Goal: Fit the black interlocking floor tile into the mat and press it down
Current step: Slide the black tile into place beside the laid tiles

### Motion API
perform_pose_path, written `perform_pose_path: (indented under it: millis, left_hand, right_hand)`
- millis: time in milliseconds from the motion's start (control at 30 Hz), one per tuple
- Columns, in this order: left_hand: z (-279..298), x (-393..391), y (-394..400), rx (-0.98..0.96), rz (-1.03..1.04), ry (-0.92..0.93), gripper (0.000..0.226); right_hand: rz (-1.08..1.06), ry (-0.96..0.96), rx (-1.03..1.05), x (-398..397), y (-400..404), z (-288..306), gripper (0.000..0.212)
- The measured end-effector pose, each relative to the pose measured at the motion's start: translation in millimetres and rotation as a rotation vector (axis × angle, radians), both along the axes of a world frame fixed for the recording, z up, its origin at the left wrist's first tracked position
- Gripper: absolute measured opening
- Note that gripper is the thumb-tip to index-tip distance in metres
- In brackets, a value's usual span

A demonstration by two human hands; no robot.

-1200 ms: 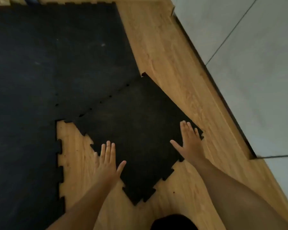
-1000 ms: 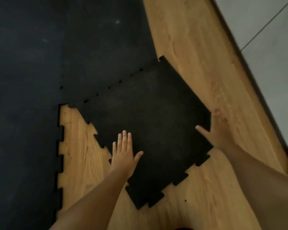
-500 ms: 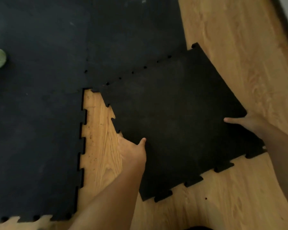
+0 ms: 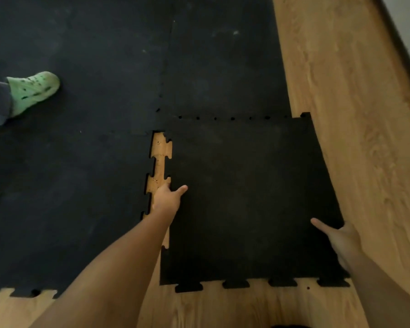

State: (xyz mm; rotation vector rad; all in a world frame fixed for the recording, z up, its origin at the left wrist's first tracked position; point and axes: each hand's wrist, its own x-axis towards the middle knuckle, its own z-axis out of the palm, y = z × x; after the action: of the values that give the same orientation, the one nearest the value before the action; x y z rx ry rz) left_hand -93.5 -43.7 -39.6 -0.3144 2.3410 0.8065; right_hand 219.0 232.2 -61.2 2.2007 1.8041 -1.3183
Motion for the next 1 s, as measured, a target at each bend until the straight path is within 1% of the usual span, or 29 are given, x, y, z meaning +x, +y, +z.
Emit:
perform_pose_path:
  millis: [100, 200, 300, 367, 600, 733, 900, 1000]
  left_hand:
    - [2.2, -0.2, -30.0, -0.053, -0.084, 0.009, 0.071]
    - [1.6, 2.1, -56.7, -0.094, -0.132, -0.028, 0.072]
    - [-1.3, 4.7, -73.3, -0.099, -0.166, -0.04, 0.073]
    - [-1.6, 4.5, -76.6, -0.107, -0.185, -0.029, 0.073]
    - [-8.8, 0.9, -74.9, -0.196, -0.254, -0.01, 0.065]
    - [-14.4, 1.3, -74.9, -0.213, -0.244, 0.032, 0.058]
    - [-18.8, 0.5, -75.0, -0.197, -0.229, 0.115, 0.064]
    - [-18.5, -4.8, -72.9, -0.213, -0.226, 0.116, 0.062]
  right_hand:
    - [0.008, -0.017, -0.011, 8.4, -40.3, -2.6, 0.113]
    - [-0.023, -0.025, -0.001, 14.1, -72.3, -6.5, 0.108]
    - [-0.036, -0.125, -0.039, 13.3, -89.9, -5.8, 0.109]
    - [-0.023, -0.145, -0.025, 13.3, -93.2, -6.3, 0.11]
    - [-0.044, -0.117, 0.0, 9.6, -98.6, -11.9, 0.105]
    - [-0.018, -0.103, 0.023, 9.5, -100.0, -12.8, 0.109]
    - [0.001, -0.085, 0.073, 4.2, -98.4, -13.9, 0.105]
    - [0.012, -0.105, 0.099, -2.0, -98.0, -11.6, 0.101]
